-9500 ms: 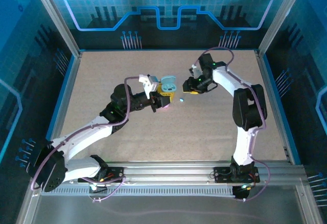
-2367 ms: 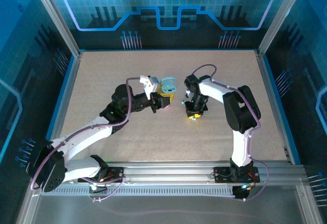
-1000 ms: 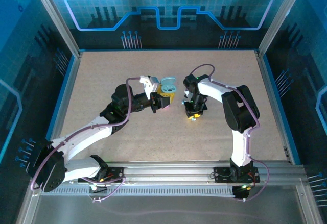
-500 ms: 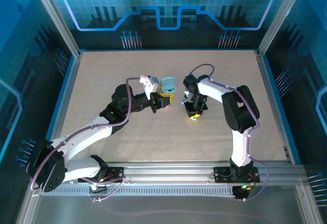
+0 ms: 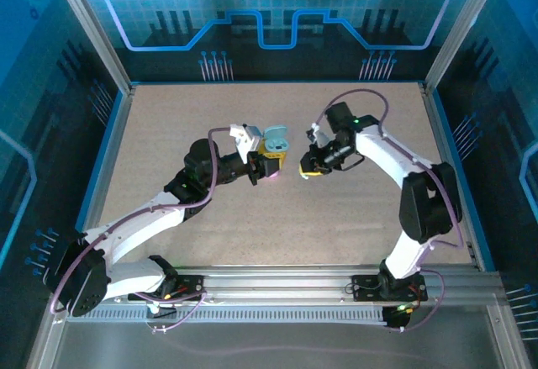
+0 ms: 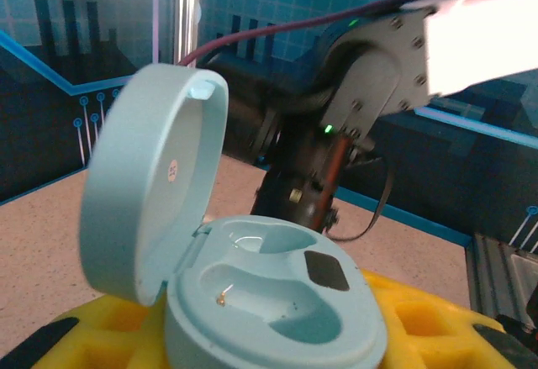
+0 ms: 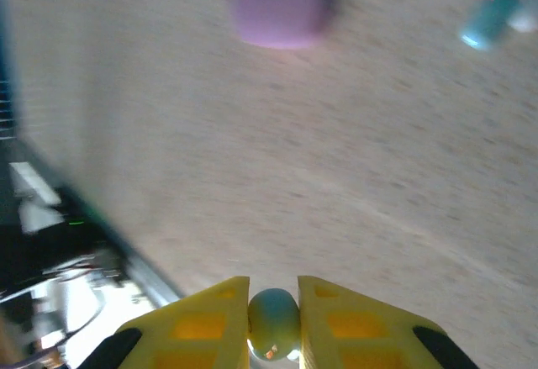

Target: Insert the wireless bluetooth earbuds into the charging case

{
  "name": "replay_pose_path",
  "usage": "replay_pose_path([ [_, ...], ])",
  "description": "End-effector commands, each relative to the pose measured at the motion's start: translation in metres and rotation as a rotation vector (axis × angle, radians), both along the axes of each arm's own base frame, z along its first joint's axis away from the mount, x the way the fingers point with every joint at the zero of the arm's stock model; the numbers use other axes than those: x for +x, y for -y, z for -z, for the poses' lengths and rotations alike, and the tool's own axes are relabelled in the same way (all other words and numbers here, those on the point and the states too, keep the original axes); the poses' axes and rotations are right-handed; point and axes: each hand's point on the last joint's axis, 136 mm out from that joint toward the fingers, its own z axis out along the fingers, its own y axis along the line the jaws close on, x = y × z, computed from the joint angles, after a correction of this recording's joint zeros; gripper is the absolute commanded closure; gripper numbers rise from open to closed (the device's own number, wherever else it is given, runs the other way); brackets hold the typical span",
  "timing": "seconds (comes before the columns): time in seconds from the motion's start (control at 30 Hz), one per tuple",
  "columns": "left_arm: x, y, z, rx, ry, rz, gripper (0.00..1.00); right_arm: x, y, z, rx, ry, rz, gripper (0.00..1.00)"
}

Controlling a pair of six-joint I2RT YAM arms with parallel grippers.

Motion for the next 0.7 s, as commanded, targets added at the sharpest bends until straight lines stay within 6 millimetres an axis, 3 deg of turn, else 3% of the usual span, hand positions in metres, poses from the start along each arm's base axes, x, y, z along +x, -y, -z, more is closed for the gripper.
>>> replay_pose_path([
  [0.0,0.005,-0.011,-0.008,0.005,0.045,-0.055,0.7,-0.012,-0.025,-0.057,0.347,-0.021,-0.065,0.8],
  [0.1,0.009,-0.019,-0.006,0.008,0.045,-0.082,0.7,-0.015,-0.028,-0.087,0.507,-0.024,-0.093,0.8],
  [0.27,0.014,-0.027,0.0,0.014,0.038,-0.111,0.7,-0.021,-0.029,-0.12,0.631,-0.016,-0.142,0.8],
  [0.67,0.015,-0.02,0.018,0.043,0.015,-0.084,0.7,-0.029,-0.027,-0.152,0.662,0.027,-0.152,0.8],
])
